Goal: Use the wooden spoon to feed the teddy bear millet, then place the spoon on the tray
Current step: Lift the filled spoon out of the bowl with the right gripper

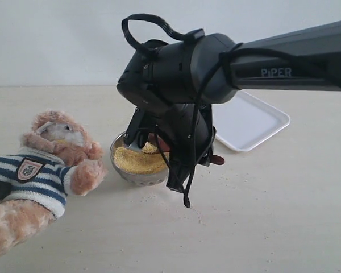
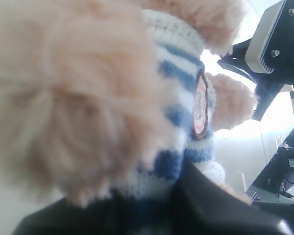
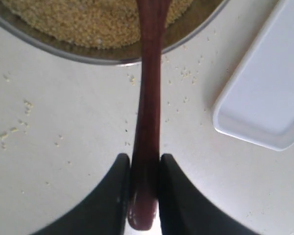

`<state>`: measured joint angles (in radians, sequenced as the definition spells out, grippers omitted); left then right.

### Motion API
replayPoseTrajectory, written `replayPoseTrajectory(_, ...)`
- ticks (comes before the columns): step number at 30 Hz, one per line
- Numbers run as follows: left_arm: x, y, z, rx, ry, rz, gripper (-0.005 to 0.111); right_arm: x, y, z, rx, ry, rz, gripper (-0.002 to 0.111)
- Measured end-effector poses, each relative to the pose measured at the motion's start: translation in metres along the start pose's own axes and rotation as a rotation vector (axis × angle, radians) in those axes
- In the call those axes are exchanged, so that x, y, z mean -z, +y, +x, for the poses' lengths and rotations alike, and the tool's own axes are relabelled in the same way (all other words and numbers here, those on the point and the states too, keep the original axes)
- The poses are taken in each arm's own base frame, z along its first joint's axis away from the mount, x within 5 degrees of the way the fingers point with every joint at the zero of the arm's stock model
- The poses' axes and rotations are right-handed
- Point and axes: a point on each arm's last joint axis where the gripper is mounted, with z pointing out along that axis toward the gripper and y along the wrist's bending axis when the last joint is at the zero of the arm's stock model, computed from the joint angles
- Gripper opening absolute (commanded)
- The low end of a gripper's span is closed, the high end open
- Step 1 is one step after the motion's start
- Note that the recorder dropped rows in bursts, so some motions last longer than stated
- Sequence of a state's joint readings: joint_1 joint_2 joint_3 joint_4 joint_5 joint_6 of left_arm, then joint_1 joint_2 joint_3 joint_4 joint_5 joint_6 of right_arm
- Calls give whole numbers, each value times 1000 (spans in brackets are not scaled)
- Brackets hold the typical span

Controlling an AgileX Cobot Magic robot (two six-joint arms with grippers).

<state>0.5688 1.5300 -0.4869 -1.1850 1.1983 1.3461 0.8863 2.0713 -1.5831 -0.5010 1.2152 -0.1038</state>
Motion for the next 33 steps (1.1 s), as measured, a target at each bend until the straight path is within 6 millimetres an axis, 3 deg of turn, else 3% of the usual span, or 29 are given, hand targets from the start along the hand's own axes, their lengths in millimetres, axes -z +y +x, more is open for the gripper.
replayPoseTrajectory(14, 0, 0, 0, 0, 0, 0, 7, 14, -14, 15, -164, -91, -323, 11)
replayPoseTrajectory(19, 0, 0, 0, 0, 0, 0, 7, 14, -23, 21, -197, -100, -344, 11)
replayPoseTrajectory(24, 0, 0, 0, 0, 0, 0, 7, 17, -18, 18, -212, -124, -432, 11)
replayPoseTrajectory(33, 0, 0, 0, 0, 0, 0, 7, 17, -18, 18, -222, -121, -430, 11)
